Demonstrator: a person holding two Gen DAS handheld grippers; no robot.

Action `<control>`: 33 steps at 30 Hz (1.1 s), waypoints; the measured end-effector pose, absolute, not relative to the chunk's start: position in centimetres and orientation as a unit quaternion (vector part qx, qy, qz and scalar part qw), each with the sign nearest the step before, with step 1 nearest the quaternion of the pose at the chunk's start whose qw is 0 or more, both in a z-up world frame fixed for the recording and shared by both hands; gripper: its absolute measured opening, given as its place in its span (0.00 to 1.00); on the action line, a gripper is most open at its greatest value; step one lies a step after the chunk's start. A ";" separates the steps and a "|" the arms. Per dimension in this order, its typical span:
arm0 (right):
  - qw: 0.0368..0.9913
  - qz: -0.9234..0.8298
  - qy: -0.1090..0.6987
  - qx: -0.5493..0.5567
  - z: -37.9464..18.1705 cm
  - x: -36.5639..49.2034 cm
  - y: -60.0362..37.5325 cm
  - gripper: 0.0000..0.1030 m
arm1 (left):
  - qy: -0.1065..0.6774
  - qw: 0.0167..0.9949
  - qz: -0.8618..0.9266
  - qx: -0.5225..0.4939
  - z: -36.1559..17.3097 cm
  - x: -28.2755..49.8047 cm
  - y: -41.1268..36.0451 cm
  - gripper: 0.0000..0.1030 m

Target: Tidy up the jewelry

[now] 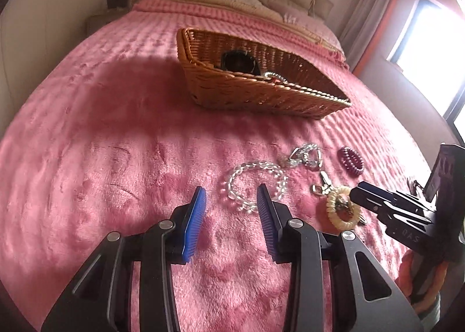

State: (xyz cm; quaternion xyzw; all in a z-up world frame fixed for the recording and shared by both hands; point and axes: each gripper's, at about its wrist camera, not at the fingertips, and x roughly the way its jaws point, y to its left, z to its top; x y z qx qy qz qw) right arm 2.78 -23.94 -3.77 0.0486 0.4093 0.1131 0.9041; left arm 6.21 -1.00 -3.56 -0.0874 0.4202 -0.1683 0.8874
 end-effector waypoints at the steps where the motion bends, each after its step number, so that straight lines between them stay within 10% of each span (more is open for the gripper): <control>1: 0.904 0.117 0.409 0.047 -3.8 2.8 -23.8 0.26 | 0.422 0.886 -0.168 -0.089 -3.7 6.5 -1.0 0.34; 10: 0.902 0.122 0.413 0.010 -4.1 3.2 -21.9 0.11 | 0.455 0.875 -0.154 -0.060 -4.9 8.5 -2.8 0.33; 15: 0.911 0.122 0.395 -0.012 -3.7 2.3 -21.2 0.09 | 0.458 0.874 -0.147 -0.062 -5.1 8.4 -2.4 0.06; 33: 0.887 0.170 0.428 0.013 -4.7 -0.7 -17.4 0.09 | 0.454 0.880 -0.133 -0.053 -4.5 0.7 1.9 0.06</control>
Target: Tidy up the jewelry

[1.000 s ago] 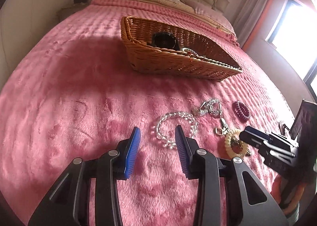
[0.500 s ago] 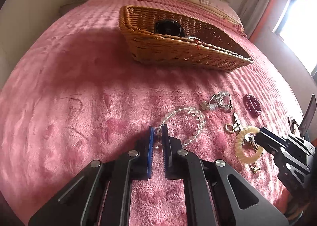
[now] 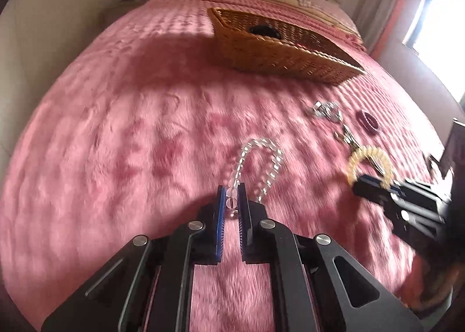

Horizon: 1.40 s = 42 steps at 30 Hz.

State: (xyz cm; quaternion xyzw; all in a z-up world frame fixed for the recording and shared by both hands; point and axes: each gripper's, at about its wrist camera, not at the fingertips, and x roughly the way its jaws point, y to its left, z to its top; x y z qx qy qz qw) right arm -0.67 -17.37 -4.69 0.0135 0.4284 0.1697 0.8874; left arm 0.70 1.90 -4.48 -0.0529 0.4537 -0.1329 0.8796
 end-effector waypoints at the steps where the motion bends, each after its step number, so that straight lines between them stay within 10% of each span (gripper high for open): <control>1: 0.887 0.170 0.428 0.020 -4.7 -0.8 -17.6 0.09 | 0.454 0.878 -0.138 -0.054 -4.5 0.4 2.0 0.06; 11: 0.866 0.193 0.453 0.086 -4.9 -3.5 -20.7 0.09 | 0.447 0.881 -0.152 -0.045 -4.4 -1.0 1.8 0.24; 24: 0.880 0.125 0.445 0.104 -4.7 -5.6 -25.2 0.45 | 0.442 0.884 -0.148 -0.039 -4.3 -0.5 2.3 0.27; 34: 0.905 0.057 0.422 -0.011 -5.5 -4.9 -22.4 0.30 | 0.448 0.884 -0.133 -0.001 -4.9 1.6 0.7 0.32; 37: 0.908 0.058 0.413 -0.036 -5.5 -5.3 -21.6 0.13 | 0.440 0.889 -0.120 0.044 -5.0 1.2 -0.5 0.05; 42: 0.914 0.058 0.400 -0.041 -4.4 -6.4 -21.2 0.10 | 0.411 0.899 -0.146 0.028 -3.8 0.1 -0.1 0.05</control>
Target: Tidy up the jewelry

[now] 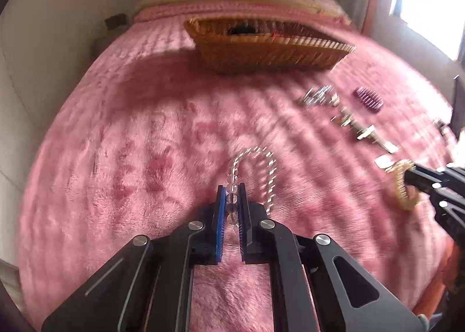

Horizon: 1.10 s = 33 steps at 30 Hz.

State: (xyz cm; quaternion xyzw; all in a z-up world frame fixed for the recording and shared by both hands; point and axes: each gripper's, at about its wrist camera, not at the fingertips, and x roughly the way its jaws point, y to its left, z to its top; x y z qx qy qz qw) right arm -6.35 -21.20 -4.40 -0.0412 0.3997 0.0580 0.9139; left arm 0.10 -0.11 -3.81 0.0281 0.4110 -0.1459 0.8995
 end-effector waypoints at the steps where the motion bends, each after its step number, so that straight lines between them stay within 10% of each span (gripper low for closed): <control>1: 0.916 0.060 0.396 -0.039 -4.1 -6.4 -21.3 0.10 | 0.402 0.902 -0.159 0.015 -3.2 -0.2 0.2 0.05; 23: 0.953 0.078 0.292 0.022 8.6 5.3 -23.2 0.10 | 0.246 0.939 -0.238 -0.015 11.6 7.3 -2.4 0.06; 33: 0.930 0.041 0.361 0.052 5.5 19.8 -25.1 0.10 | 0.298 0.925 -0.223 -0.075 8.0 20.4 -4.8 0.06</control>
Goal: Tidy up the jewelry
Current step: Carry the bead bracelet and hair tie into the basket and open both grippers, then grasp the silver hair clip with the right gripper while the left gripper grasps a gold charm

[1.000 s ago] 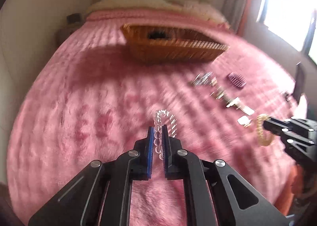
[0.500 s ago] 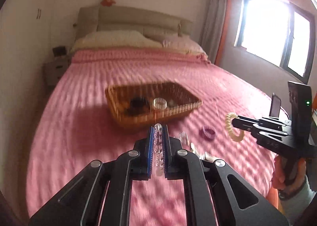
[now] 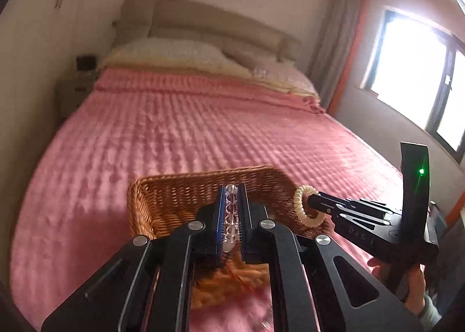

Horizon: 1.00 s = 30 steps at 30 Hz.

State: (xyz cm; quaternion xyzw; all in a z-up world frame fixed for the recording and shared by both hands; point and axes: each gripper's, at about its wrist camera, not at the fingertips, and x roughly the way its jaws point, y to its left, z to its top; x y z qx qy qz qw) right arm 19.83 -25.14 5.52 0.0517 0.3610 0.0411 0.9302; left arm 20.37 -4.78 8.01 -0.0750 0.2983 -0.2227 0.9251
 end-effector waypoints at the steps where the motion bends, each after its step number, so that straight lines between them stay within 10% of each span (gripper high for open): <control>1: 0.926 0.041 0.372 0.057 4.7 20.8 -25.4 0.10 | 0.307 0.923 -0.218 -0.079 7.2 21.1 -5.0 0.06; 12: 0.901 0.039 0.425 0.075 -0.3 24.0 -26.0 0.11 | 0.373 0.903 -0.197 -0.078 0.9 24.5 -4.8 0.06; 14: 0.899 0.047 0.428 0.083 -0.1 24.1 -26.2 0.14 | 0.370 0.905 -0.195 -0.075 1.2 24.0 -4.7 0.21; 18: 0.907 0.040 0.411 0.083 1.4 22.9 -26.5 0.46 | 0.350 0.911 -0.202 -0.080 3.0 22.0 -4.1 0.39; 30: 0.937 0.080 0.332 0.069 8.8 11.0 -27.0 0.46 | 0.273 0.930 -0.233 -0.080 10.6 10.7 -4.1 0.41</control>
